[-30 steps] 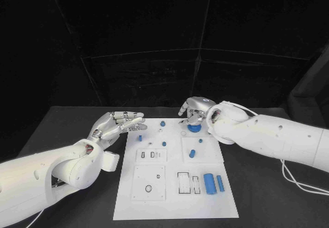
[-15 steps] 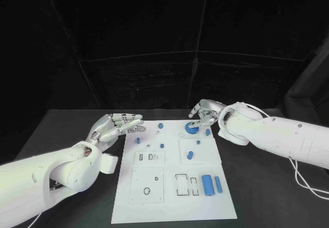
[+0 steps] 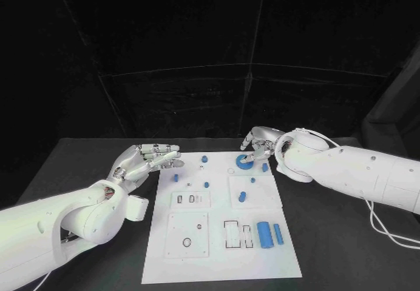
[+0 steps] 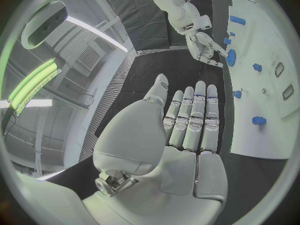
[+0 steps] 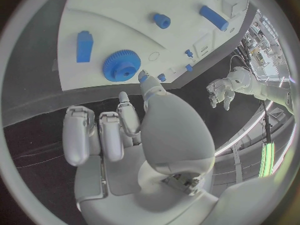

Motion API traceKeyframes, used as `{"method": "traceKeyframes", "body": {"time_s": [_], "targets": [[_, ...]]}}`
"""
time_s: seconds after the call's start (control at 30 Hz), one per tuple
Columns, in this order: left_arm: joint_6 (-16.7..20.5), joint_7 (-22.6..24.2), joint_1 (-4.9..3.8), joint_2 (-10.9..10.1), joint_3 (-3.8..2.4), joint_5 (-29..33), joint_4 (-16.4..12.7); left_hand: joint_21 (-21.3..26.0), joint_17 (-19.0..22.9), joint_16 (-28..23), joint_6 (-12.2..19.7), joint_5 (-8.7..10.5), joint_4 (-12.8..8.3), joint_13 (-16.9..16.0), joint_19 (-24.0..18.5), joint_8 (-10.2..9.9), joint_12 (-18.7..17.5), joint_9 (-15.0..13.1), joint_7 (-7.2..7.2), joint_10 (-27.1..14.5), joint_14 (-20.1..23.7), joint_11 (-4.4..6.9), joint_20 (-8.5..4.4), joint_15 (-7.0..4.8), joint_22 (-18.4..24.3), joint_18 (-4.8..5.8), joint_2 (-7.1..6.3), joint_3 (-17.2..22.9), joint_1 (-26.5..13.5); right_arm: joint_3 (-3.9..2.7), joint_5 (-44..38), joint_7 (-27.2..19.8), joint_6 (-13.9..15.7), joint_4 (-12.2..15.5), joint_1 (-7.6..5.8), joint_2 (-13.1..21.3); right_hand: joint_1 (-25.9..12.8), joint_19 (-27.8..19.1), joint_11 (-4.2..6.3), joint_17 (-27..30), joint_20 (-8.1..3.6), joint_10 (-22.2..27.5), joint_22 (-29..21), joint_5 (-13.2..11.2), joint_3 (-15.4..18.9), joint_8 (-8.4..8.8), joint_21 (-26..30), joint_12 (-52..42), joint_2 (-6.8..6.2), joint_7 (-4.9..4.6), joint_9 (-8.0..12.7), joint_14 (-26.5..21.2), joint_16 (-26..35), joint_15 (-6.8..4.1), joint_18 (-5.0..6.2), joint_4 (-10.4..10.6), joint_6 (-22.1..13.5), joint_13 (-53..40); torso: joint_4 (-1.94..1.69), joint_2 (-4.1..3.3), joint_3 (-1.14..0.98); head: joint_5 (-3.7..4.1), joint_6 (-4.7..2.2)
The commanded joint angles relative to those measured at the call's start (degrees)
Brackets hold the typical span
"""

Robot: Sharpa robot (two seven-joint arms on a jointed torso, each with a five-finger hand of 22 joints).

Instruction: Assemble the parts on the task board

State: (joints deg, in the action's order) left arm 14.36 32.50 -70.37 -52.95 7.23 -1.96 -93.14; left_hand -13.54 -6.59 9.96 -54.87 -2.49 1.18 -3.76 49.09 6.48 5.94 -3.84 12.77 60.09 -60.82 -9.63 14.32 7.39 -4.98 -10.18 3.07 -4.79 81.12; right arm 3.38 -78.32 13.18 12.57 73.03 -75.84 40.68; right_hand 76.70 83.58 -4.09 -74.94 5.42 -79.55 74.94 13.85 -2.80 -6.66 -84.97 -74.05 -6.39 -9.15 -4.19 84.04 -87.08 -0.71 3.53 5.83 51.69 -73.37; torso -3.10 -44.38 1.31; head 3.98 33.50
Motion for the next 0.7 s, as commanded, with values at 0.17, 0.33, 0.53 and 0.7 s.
{"method": "traceKeyframes", "body": {"time_s": [0.17,0.33,0.53,0.7], "targets": [[-0.90,0.27,-0.07,0.11,-0.04,-0.23,0.09,0.25,0.09,-0.32,-0.03,-0.22,-0.31,0.06,0.18,-0.33,-0.38,0.07,0.25,0.01,-0.09,-0.39,0.12,0.46,0.05,-0.36,0.61,0.12,-0.12,-0.04,-2.68,1.49,-3.85,-0.61,0.03,-0.44,0.53,0.81,0.11,-8.60,0.16,-0.69,2.55,0.29,0.11,-0.30,-0.48,-0.74,-0.12,0.05,0.02,4.63,-0.42,0.28,-0.99,0.14,-0.42,-0.59,-0.06,-0.06,0.05,0.12,0.29],[-0.91,0.25,-0.07,0.10,-0.04,-0.23,0.13,0.28,0.10,-0.39,-0.06,-0.22,-0.37,0.05,0.23,-0.36,-0.41,0.06,0.23,0.06,-0.09,-0.37,0.12,0.45,0.08,-0.36,0.66,0.11,-0.12,-0.03,-2.85,1.59,-5.02,-0.73,0.14,-0.40,0.48,0.88,0.12,-8.73,0.17,-0.87,2.63,0.32,0.18,-0.50,-0.51,-1.09,-0.07,0.08,-0.03,4.66,-0.48,0.28,-1.01,0.22,-0.24,-0.95,-0.14,-0.02,0.11,0.18,0.44],[-0.91,0.16,-0.07,0.07,-0.04,-0.23,0.18,0.28,0.10,-0.39,-0.06,-0.22,-0.37,0.05,0.23,-0.36,-0.41,0.06,0.23,0.06,-0.09,-0.37,0.12,0.45,0.08,-0.36,0.66,0.11,-0.12,-0.03,-3.06,1.54,-5.71,-0.47,0.20,-0.09,0.36,1.20,0.19,-9.28,0.16,-1.81,3.22,0.35,0.35,-0.99,-0.73,-2.67,0.03,0.18,-0.13,4.76,-0.71,0.25,-1.13,0.33,0.26,-2.58,-0.18,-0.02,0.10,0.18,0.43],[-0.95,0.12,-0.07,0.09,-0.04,-0.23,0.24,0.28,0.10,-0.39,-0.06,-0.22,-0.37,0.05,0.23,-0.36,-0.41,0.06,0.23,0.06,-0.09,-0.37,0.12,0.45,0.08,-0.36,0.66,0.11,-0.12,-0.03,-3.11,1.54,-5.75,-0.44,0.24,-0.02,0.34,1.28,0.24,-9.46,0.14,-1.98,3.34,0.40,0.36,-1.26,-0.78,-3.00,0.25,0.25,-0.17,4.79,-0.79,0.22,-1.15,0.38,0.54,-2.91,-0.23,-0.06,0.10,0.11,0.40]]}}
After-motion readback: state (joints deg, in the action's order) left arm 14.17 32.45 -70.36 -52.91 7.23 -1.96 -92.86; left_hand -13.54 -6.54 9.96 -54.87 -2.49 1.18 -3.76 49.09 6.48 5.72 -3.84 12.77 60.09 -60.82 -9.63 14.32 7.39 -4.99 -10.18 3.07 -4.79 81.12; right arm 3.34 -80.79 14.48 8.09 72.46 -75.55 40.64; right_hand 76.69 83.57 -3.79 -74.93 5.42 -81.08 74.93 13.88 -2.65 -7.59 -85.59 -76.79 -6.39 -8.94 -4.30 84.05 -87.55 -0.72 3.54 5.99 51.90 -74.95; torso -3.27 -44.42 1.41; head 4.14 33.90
